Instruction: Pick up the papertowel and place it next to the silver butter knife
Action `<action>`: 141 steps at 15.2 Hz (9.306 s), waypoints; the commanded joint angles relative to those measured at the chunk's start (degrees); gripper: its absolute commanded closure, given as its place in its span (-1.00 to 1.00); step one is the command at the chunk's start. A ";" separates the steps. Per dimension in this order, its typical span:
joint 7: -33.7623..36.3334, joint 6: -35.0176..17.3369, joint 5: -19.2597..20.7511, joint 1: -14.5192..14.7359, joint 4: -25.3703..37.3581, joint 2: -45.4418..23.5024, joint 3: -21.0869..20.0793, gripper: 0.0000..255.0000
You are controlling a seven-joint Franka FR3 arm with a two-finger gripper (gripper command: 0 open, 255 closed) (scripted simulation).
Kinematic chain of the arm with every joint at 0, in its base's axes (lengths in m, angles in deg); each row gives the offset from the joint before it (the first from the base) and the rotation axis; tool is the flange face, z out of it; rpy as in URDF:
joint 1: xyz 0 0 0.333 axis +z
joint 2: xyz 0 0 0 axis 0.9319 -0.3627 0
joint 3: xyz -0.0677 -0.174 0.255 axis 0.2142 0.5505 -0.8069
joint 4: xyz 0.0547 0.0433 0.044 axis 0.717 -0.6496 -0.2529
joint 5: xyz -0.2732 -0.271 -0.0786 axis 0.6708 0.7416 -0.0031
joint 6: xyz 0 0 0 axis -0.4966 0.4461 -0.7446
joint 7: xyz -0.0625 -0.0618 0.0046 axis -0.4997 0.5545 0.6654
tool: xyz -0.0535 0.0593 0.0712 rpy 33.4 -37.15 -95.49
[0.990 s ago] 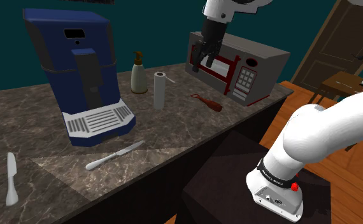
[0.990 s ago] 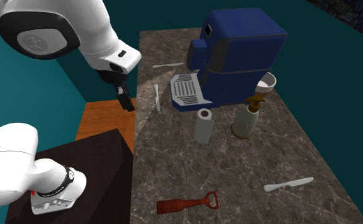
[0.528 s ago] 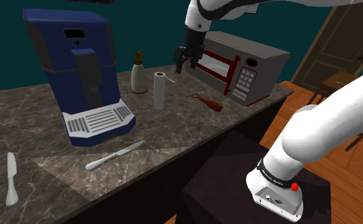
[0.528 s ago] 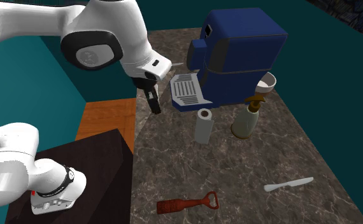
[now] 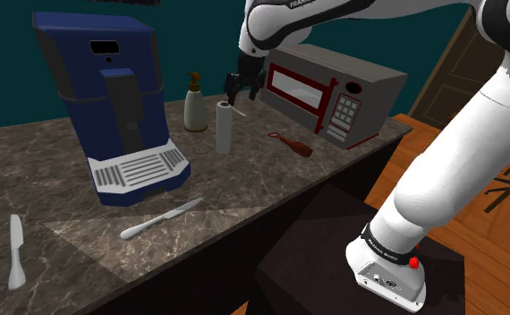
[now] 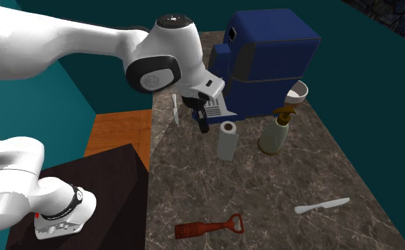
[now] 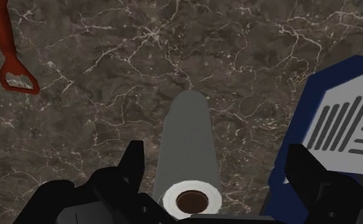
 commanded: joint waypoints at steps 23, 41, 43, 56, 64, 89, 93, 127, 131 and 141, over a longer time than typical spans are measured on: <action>3.98 -9.27 4.15 -0.51 7.87 -15.41 0.51 1.00; 3.28 -1.40 3.38 -0.58 13.00 -12.62 0.37 1.00; 3.18 0.06 3.28 -0.58 14.10 -12.26 0.36 1.00; 2.67 9.79 2.87 -0.56 22.66 -11.08 0.29 1.00; 2.48 16.06 2.83 -0.49 29.30 -11.45 0.24 1.00; 8.38 29.18 4.45 3.54 43.45 -12.81 -2.33 1.00; 13.42 26.37 5.22 6.20 38.33 -10.83 -4.42 1.00; 57.69 22.54 22.89 36.71 51.02 -35.66 -18.11 1.00; 60.68 25.71 25.64 42.87 61.36 -43.63 -17.52 1.00; 63.15 19.61 26.53 42.99 56.29 -45.22 -17.19 1.00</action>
